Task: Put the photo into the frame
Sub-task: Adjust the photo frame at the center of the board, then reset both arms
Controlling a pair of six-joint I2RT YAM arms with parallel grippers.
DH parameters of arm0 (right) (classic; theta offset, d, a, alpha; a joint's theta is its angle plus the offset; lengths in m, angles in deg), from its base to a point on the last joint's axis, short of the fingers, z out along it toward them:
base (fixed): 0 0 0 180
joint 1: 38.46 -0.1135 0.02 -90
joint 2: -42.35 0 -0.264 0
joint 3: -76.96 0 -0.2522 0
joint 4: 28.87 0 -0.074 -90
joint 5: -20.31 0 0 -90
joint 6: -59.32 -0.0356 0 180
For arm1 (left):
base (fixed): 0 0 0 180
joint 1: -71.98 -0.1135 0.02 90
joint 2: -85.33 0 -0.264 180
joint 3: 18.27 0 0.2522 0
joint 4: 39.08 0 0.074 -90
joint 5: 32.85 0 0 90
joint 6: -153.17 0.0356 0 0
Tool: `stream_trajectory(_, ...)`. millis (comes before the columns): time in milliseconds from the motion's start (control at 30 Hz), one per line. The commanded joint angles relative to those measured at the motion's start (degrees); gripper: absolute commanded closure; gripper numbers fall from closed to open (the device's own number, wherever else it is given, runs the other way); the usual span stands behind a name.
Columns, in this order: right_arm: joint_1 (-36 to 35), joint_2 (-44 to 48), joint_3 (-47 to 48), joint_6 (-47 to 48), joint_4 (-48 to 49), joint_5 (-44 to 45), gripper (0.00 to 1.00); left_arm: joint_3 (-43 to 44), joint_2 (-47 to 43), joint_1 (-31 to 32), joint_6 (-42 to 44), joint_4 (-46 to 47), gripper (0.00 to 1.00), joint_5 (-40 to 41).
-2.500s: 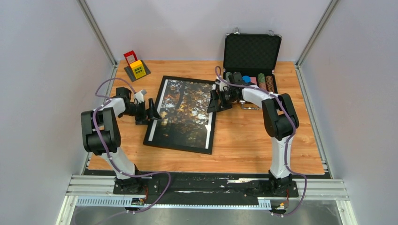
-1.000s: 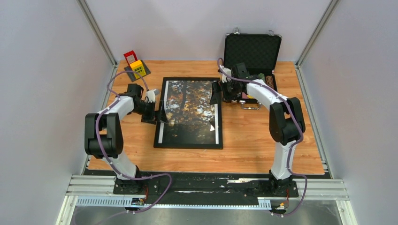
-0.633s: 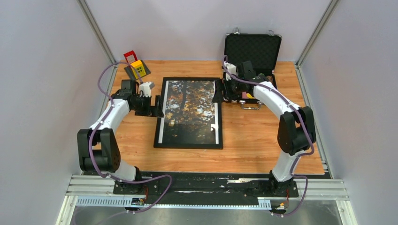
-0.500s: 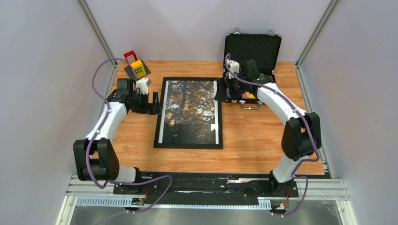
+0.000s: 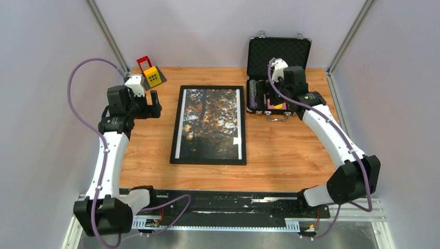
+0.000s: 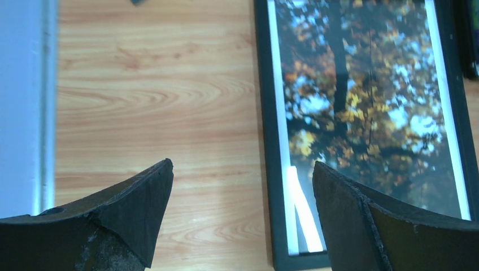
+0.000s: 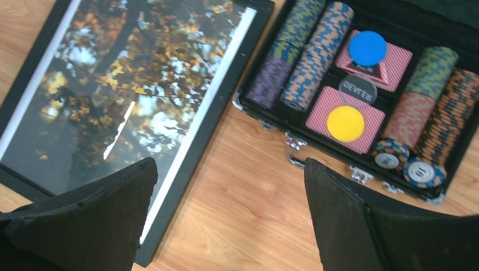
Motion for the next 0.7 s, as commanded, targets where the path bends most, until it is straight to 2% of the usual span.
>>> stream_trajectory(0, 2.12, 4.43, -3.82, 0.81, 2.5, 4.98, 0.0, 1.8, -5.72, -0.13, -1.91, 4.43, 0.0, 7.13)
stream_trajectory(300, 11.29, 16.52, -13.45, -1.36, 4.27, -0.44, 0.0, 1.48, -11.73, -0.13, 1.73, 2.17, 0.0, 6.97)
stream_trajectory(567, 11.89, 28.15, -25.22, 0.92, 6.06, 2.38, 0.0, -2.21, -12.15, -0.13, 3.17, -0.15, 0.0, 4.32)
stream_trajectory(667, 11.89, 31.33, -29.29, 1.37, 8.54, 4.24, 0.0, -4.74, -13.89, -0.15, 2.53, 2.87, 0.0, 3.72)
